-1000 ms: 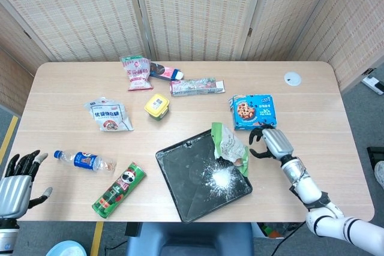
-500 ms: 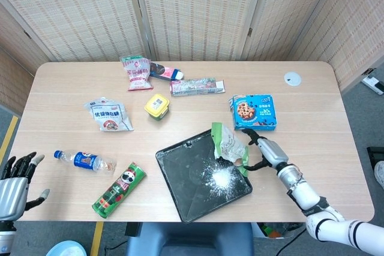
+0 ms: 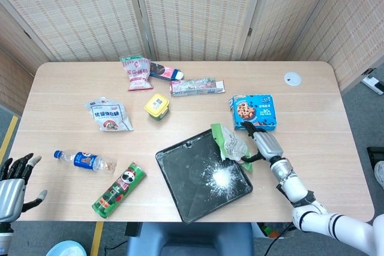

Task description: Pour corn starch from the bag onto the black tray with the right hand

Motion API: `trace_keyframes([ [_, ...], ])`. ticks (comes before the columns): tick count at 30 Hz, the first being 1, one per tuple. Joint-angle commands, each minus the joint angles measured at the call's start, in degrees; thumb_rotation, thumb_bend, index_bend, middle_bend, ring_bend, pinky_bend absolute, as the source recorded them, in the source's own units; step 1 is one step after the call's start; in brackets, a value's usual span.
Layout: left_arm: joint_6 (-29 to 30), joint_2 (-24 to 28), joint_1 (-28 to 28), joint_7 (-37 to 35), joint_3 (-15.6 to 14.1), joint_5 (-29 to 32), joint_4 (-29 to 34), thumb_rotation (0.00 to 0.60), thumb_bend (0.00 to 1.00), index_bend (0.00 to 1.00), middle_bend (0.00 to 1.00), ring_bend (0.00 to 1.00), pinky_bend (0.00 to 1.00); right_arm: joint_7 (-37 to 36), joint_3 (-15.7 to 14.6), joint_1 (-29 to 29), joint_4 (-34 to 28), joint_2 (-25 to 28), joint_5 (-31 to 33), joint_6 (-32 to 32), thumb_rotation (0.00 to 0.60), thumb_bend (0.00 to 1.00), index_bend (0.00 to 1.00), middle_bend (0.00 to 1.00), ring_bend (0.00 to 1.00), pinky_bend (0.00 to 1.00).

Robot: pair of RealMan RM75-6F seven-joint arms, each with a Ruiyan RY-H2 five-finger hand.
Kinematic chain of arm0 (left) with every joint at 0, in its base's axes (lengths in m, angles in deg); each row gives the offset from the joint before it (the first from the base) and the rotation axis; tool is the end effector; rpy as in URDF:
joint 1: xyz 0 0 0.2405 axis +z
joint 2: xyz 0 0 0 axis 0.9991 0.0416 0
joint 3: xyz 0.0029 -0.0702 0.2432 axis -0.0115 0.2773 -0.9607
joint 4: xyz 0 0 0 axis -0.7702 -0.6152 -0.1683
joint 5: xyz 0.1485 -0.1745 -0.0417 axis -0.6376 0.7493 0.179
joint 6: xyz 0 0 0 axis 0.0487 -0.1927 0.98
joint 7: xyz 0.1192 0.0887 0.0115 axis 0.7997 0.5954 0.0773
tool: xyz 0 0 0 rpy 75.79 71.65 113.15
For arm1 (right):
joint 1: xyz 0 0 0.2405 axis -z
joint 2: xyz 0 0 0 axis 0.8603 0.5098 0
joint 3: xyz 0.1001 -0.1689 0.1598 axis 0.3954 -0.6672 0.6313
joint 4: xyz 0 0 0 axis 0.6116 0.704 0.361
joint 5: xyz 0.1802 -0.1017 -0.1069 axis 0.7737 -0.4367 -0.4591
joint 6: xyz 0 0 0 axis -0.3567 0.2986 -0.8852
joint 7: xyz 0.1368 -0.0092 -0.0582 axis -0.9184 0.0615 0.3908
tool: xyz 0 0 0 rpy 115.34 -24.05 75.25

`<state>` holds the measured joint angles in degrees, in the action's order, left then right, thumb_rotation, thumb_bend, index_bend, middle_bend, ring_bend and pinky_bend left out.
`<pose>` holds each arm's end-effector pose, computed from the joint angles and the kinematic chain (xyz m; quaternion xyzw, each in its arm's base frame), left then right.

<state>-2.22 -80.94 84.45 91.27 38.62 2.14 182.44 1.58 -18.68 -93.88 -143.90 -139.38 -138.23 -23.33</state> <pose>-0.3208 0.1708 0.1266 -0.5990 -0.3896 -0.3336 0.6149 -0.2500 -0.3505 -0.0345 0.6419 -0.5532 0.3563 0.3937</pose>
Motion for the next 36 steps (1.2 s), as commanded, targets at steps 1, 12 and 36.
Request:
trace_keyframes([
  [1, -0.2, -0.1, -0.1, 0.1, 0.0, -0.1, 0.1, 0.6, 0.29, 0.17, 0.12, 0.14, 0.0, 0.6, -0.1, -0.2, 2.2, -0.4, -0.4, -0.2, 0.6, 0.18, 0.0, 0.09, 0.24, 0.12],
  [12, -0.2, 0.2, -0.2, 0.7, 0.1, -0.3, 0.9, 0.6, 0.29, 0.17, 0.12, 0.14, 0.0, -2.9, -1.6, 0.7, 2.7, 0.2, -4.5, -0.7, 0.6, 0.18, 0.0, 0.11, 0.25, 0.12],
  [36, -0.8, -2.7, -2.5, 1.4, 2.5, 0.5, -1.2, 0.6, 0.3, 0.17, 0.13, 0.14, 0.0, -5.3, -6.4, 20.4, -14.8, 21.5, -14.8, -31.9, 0.6, 0.18, 0.05, 0.18, 0.25, 0.12],
])
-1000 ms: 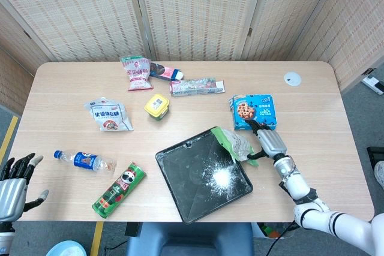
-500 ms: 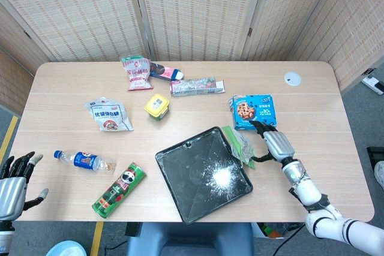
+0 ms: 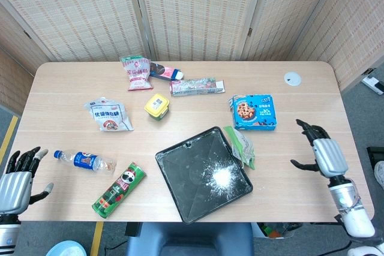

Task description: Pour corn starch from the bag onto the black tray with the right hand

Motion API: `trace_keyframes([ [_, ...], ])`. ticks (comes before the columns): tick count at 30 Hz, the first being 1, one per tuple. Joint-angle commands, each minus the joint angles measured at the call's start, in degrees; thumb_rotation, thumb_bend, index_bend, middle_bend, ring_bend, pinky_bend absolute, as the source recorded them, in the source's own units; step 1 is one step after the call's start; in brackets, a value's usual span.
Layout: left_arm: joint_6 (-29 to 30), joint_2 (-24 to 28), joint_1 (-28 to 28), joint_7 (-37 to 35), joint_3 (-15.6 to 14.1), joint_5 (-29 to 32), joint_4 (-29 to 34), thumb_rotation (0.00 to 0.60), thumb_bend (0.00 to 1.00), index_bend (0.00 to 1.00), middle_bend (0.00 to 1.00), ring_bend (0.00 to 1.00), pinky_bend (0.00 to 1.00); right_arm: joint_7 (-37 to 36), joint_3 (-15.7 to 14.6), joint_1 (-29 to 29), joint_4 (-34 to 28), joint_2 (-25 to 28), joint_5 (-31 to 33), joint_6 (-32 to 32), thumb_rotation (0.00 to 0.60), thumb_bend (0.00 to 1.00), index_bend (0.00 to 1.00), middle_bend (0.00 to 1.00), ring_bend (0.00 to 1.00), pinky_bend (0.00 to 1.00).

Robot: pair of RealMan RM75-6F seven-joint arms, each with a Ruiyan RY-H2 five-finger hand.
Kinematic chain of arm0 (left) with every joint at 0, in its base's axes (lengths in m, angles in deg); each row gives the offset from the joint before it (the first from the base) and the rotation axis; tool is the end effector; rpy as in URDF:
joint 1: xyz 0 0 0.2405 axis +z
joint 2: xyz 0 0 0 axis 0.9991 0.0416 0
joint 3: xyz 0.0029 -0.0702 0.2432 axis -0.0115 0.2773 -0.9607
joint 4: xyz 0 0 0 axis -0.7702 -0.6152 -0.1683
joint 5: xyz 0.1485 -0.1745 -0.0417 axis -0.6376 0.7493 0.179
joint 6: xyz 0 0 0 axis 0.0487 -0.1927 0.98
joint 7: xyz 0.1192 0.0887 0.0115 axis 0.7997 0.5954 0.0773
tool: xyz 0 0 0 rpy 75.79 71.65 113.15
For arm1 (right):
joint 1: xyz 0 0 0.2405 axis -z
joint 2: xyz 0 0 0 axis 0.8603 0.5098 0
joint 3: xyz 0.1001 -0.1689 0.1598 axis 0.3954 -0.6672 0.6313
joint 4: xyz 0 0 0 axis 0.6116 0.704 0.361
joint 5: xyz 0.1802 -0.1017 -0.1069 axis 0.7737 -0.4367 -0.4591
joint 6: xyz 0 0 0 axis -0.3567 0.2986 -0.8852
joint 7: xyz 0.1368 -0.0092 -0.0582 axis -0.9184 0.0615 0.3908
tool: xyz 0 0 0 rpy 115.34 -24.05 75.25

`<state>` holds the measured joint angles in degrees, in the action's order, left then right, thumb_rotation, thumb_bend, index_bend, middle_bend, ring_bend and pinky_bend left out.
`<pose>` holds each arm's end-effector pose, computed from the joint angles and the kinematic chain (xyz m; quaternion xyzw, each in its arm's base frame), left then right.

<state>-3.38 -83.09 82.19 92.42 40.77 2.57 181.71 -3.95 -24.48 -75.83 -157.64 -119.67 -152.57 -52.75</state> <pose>-0.3111 0.1919 0.1184 -0.6008 -0.3775 -0.3516 0.6106 -0.3079 -0.2559 0.1072 0.5889 -0.4517 0.4470 0.4994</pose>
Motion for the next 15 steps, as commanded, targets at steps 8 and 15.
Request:
trace_keyframes([
  [8, 2.5, -3.3, -0.6, 0.0, 1.4, -0.9, -2.8, 0.6, 0.32, 0.18, 0.14, 0.15, 0.0, 2.1, -2.5, 7.1, -3.5, 5.7, -3.6, -8.2, 0.6, 0.18, 0.06, 0.17, 0.21, 0.12],
  [15, 2.9, -4.0, -0.6, 0.5, 1.2, -1.4, -3.3, 0.6, 0.32, 0.19, 0.15, 0.15, 0.0, 4.4, -3.7, 10.5, -6.1, 7.4, -6.7, -13.1, 0.6, 0.18, 0.08, 0.18, 0.2, 0.12],
])
